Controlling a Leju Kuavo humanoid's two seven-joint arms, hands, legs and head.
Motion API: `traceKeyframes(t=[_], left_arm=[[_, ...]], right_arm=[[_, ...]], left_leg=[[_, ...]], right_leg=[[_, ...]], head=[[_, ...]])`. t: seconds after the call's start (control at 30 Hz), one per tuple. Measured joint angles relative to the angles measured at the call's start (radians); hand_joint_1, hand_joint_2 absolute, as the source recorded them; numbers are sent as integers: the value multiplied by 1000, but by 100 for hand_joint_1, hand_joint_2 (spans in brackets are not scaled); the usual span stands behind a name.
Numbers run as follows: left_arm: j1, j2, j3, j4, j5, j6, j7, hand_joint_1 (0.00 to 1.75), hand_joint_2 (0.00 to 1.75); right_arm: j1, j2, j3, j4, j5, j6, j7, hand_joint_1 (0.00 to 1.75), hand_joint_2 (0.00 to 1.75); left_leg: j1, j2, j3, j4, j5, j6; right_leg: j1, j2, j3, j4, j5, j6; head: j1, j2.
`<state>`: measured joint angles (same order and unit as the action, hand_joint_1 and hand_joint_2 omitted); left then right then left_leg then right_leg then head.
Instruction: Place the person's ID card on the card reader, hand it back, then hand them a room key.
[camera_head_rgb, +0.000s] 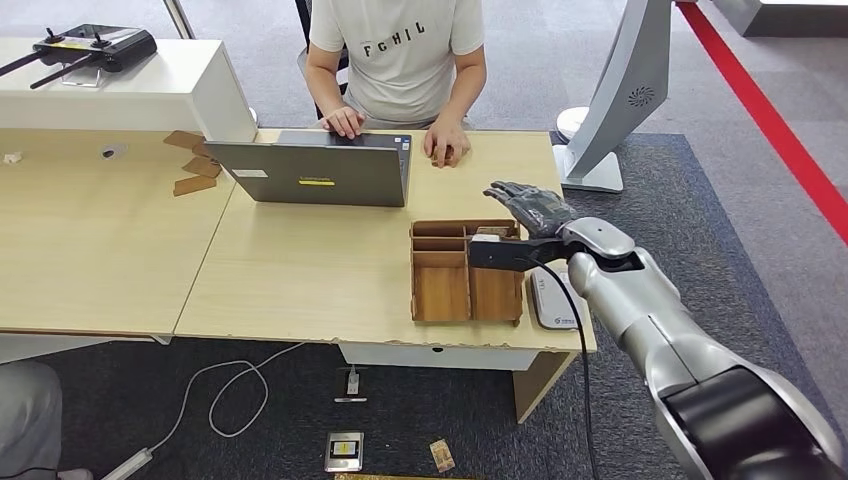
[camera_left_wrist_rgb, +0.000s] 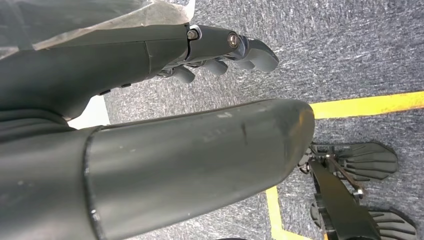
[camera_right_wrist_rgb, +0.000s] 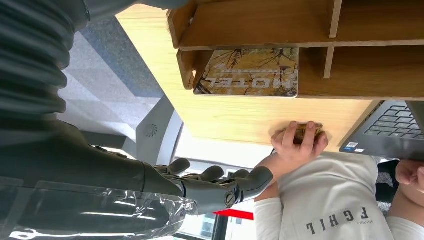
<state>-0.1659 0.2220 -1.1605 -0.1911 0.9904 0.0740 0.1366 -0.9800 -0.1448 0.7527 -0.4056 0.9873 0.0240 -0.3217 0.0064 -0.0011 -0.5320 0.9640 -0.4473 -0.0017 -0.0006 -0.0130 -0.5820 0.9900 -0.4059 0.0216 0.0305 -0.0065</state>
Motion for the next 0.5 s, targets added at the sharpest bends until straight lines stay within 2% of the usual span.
traceKeyframes(t=[0.5], left_arm=[[1, 0, -4, 0, -3, 0, 0, 0, 0]], right_arm=[[-1, -6, -4, 0, 0, -2, 0, 0, 175]], left_leg=[[0, 0, 0, 0, 0, 0]], right_leg=[[0, 0, 0, 0, 0, 0]], head=[[0, 0]])
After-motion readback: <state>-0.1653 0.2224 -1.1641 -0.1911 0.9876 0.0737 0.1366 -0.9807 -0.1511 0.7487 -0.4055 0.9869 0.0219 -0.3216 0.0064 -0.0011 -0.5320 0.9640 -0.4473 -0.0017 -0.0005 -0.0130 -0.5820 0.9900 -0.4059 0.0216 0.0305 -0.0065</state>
